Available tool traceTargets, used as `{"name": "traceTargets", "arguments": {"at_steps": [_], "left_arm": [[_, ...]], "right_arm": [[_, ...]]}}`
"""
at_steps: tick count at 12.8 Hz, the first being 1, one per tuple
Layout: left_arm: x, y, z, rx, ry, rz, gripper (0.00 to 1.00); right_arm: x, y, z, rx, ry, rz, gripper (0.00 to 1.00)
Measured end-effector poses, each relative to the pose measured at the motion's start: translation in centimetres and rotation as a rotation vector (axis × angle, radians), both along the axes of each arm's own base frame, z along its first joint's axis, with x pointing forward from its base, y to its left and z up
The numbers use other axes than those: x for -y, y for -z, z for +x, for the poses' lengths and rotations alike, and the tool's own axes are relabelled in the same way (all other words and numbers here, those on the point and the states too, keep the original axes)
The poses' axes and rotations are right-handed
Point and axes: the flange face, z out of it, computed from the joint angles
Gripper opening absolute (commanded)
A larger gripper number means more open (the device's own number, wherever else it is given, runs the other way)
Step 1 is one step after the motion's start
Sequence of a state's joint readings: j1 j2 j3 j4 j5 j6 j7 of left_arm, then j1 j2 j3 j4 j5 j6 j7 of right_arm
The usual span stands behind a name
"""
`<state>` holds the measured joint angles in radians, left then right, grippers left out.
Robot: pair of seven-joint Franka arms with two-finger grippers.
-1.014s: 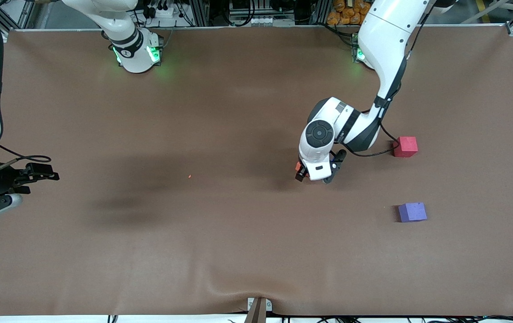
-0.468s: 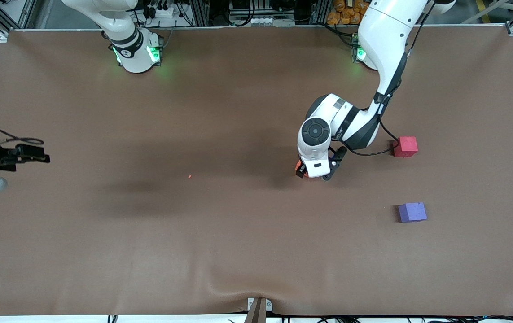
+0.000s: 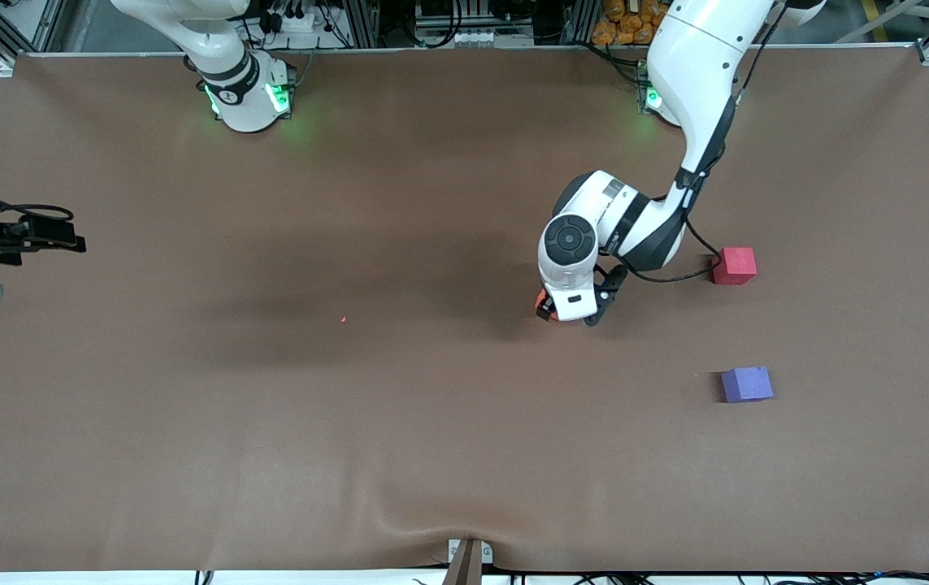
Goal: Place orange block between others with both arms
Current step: 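Carry the orange cube with the left gripper toward the pink cube, then lower the orange cube between the pink and purple cubes, open the left gripper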
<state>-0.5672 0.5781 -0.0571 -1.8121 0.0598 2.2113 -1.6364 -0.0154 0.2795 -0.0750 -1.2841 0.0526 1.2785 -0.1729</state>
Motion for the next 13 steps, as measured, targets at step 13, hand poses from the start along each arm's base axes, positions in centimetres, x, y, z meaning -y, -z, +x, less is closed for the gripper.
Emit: {"name": "traceTargets", "arguments": {"at_steps": [13], "left_arm": [[-20.4,-7.3,9.9,-0.088,0.534,-0.113,0.0]], "right_arm": [[0.2,5.6,0.0,0.08,0.057,-0.101,1.0]]}}
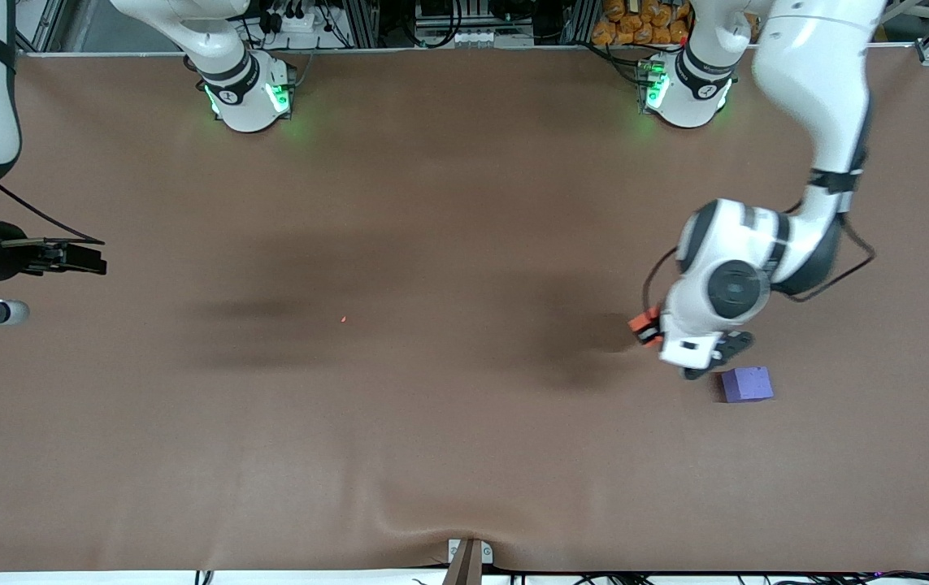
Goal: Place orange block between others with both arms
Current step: 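Lower the orange cube between the pink and purple cubes, open the left gripper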
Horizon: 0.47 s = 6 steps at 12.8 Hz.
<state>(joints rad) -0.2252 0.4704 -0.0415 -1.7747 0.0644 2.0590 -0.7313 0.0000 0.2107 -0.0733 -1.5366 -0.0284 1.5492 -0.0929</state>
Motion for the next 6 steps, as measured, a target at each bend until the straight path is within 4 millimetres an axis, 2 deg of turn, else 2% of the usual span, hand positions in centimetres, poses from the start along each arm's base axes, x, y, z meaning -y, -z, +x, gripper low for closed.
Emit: {"name": "traceTargets", "arguments": {"at_steps": [2,3,6], "left_arm": [[-4.4,0.5,0.0,-0.039,0.113,-0.027,0.0],[-6.4,1.1,-0.2,-0.059,0.158,-0.039,0.0],[-13.3,2.4,-0.4,-0.094,0.281,-0.077,0.0]], "right_arm": [[-0.3,-0.4,-0.2,0.012,-0.043,-0.015,1.0],[-0.5,-1.2,-0.3,0.028,-0.054,-0.016,1.0],[-2.2,-6.1,-2.1,0.108,-0.086,-0.017,1.0]]}}
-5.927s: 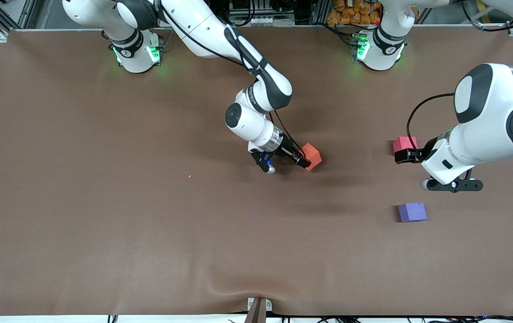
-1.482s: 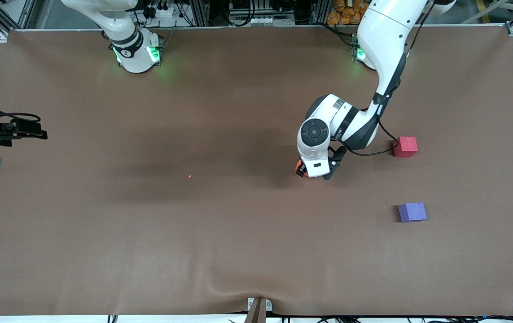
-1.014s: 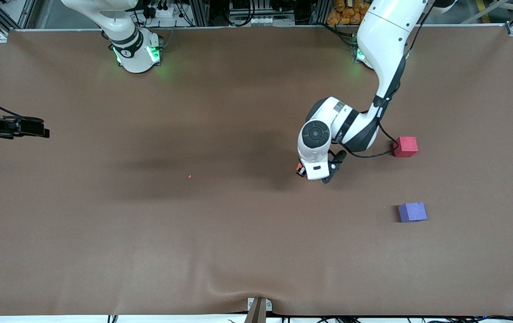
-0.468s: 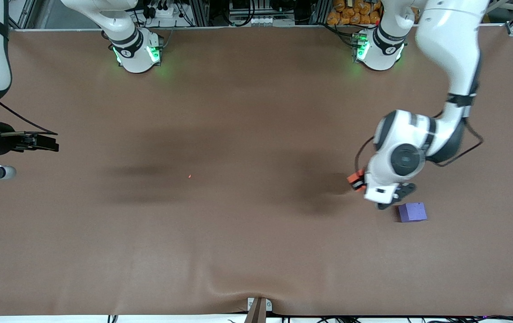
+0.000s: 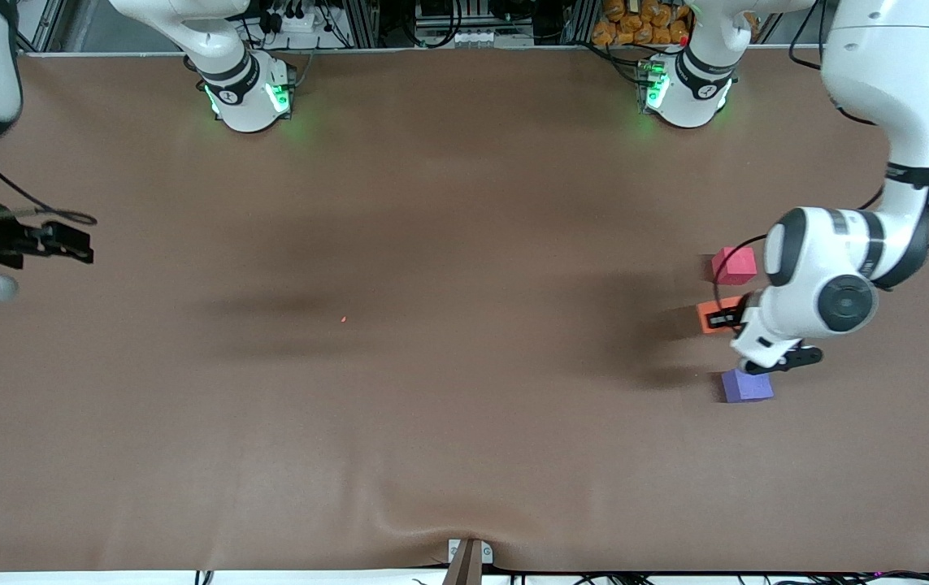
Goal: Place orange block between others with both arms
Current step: 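Lower the orange cube between the pink and purple cubes, open the left gripper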
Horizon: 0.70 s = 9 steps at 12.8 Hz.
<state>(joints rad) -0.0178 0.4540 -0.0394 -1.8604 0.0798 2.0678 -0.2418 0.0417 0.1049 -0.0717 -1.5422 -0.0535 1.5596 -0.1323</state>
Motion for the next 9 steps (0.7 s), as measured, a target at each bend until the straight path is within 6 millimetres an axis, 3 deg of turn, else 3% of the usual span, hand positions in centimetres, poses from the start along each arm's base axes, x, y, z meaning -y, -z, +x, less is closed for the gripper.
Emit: {"name": "traceTargets", "arguments": {"at_steps": [2,3,6,9], "left_arm": [[-2.9,1.1,-0.3,0.028,0.06,0.019,0.0],[-3.0,1.6,-0.5,0.047,0.083,0.035,0.0],[-2.7,3.1,-1.1,0.11,0.136,0.053,0.0],[-2.5,3.6,-1.3,0.119,0.146,0.051,0.09]], "right_arm": [[0.0,-2.3,-1.9,0.001,0.001,0.002,1.0],[0.1,-2.6,-2.4,-0.005,0.004,0.003,1.0],[0.3,-1.1,-2.8,-0.041,0.007,0.005,1.0],[0.3,1.0,-2.2,-0.069,0.007,0.004,1.0]]}}
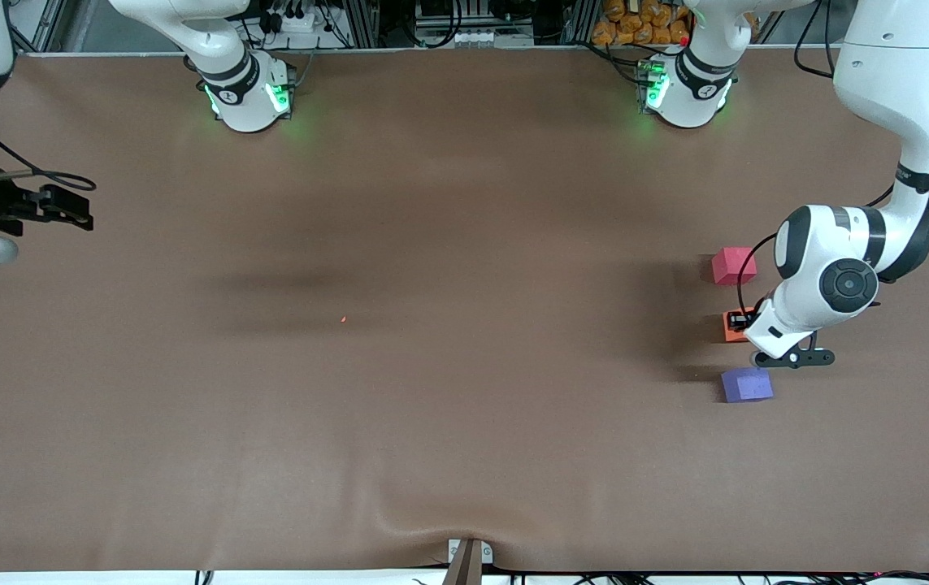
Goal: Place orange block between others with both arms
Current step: 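Lower the orange cube between the pink and purple cubes, open the left gripper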
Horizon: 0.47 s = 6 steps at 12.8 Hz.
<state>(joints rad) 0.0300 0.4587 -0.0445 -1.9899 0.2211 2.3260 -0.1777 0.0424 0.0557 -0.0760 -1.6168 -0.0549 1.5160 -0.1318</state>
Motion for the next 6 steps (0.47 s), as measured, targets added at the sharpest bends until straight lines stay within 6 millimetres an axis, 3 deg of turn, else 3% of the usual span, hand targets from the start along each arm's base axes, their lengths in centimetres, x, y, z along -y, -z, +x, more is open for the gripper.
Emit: {"name": "traceTargets", "arguments": {"at_steps": [1,2,4,5,6], "left_arm": [[0.1,0.0,0.0,0.004,0.002,-0.001,0.2],[0.3,0.1,0.1,0.006,0.005,-0.003,0.39],[0.5,0.3,0.1,0.008,0.01,-0.005,0.93],[0.6,0.4,0.1,0.01,0.011,-0.006,1.0],[0.7,0.4,0.1,0.012,0.011,-0.006,1.0]], "right_arm": [[0.0,0.6,0.5,0.005,0.004,-0.002,1.0],[0.1,1.0,1.1,0.028,0.015,-0.004,1.0],[0.2,1.6,1.7,0.051,0.064,0.023,1.0],[0.0,1.6,1.6,0.047,0.087,0.082,1.0],[-0.4,1.4,1.5,0.042,0.1,0.133,1.0]]}}
